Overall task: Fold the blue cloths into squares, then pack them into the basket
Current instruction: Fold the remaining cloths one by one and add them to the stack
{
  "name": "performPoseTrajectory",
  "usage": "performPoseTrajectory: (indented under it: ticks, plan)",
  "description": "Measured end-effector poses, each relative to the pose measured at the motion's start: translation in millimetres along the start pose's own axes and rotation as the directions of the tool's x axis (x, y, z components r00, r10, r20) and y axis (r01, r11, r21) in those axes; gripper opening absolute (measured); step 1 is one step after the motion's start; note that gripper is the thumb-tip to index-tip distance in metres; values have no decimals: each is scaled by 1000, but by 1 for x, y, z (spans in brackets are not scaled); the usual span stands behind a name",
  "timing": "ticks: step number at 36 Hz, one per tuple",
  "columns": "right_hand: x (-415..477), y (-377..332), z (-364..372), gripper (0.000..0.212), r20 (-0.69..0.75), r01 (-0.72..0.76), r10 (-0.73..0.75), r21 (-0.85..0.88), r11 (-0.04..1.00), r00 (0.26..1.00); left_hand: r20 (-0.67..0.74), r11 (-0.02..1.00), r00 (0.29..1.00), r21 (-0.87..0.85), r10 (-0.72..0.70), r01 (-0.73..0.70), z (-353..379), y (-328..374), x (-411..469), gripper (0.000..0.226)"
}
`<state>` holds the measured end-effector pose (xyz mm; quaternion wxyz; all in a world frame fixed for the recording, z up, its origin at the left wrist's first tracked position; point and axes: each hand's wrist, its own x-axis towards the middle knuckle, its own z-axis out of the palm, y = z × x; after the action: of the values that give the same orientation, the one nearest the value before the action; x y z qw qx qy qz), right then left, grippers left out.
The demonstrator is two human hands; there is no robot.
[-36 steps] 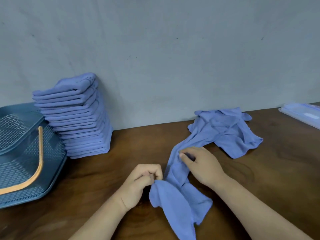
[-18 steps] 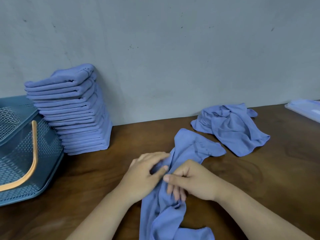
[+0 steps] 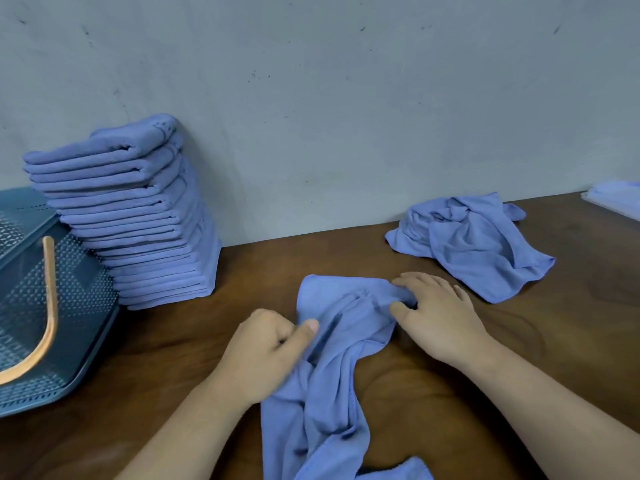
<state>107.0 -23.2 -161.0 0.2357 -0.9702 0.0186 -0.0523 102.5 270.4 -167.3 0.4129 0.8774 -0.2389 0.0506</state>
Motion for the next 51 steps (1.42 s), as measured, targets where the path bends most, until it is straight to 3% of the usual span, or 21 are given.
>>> performPoseTrajectory:
  ticks: [2,5,6,7,9,12,14,17,19,21,24,27,29,31,34,37,40,44,47,49,51]
  plan:
    - [-1,1,0,35,4,55,-55,4,999,999,-142,992,988,-124,-57,39,-2,-1,3,60]
    - [-1,1,3,13,-41,108,-106,40,993,994,-297,976,950,158,-99,151,0,-1,11,28]
    - [-2,0,3,7,-62,127,-121,101,987,991,-254,937,953,264,-162,230,1,-1,13,30]
    - [-2,-2,3,5,-64,142,-132,189,972,989,-179,898,956,337,-234,283,3,-3,14,48]
    - [-4,-8,-1,9,-19,137,-141,410,902,990,-20,871,955,404,-297,280,5,-5,16,68]
    - [-5,-14,-8,20,22,52,-92,688,724,995,128,905,959,382,-255,190,5,-6,18,58]
    - [-4,-15,-11,21,46,-34,-9,844,535,999,154,904,955,390,-253,176,5,-5,18,49]
    - [-1,-12,-13,29,147,-151,36,955,254,989,115,886,953,413,-280,211,8,-5,17,47]
    - [3,-9,-13,27,181,-192,87,970,148,980,50,856,949,447,-312,258,9,-5,18,50]
    - [9,-6,-13,26,168,-191,196,976,107,966,-67,796,922,483,-381,364,6,-5,19,54]
    - [15,-1,-10,42,104,-174,316,963,204,943,-179,739,850,428,-495,520,2,-8,22,61]
    - [15,2,-4,43,35,-138,269,918,371,962,-277,779,827,288,-489,558,2,-15,23,59]
    - [13,3,-1,39,-49,-94,216,790,605,975,-379,835,821,184,-426,519,0,-16,21,54]
    - [9,3,1,34,-134,4,94,593,805,987,-430,901,857,187,-283,391,0,-14,19,40]
    - [3,3,7,35,-140,161,-118,343,925,983,-329,898,922,312,-205,311,3,-9,18,22]
    - [1,5,11,47,41,208,-209,13,978,977,-125,866,964,424,-234,265,5,-13,18,38]
    - [6,10,10,54,135,177,-159,-136,975,978,-7,844,968,487,-252,224,-10,-21,19,52]
    - [20,16,10,53,92,90,-76,-155,984,993,-68,844,952,447,-297,295,-34,-39,19,46]
    - [20,20,13,50,-42,107,-114,-145,984,993,-135,891,952,335,-276,306,-34,-51,19,40]
    - [18,21,11,40,-124,183,-188,-55,982,974,-207,926,953,265,-219,270,-34,-55,18,34]
    - [14,18,7,33,-110,216,-207,74,974,972,-302,931,935,249,-189,268,-37,-54,18,29]
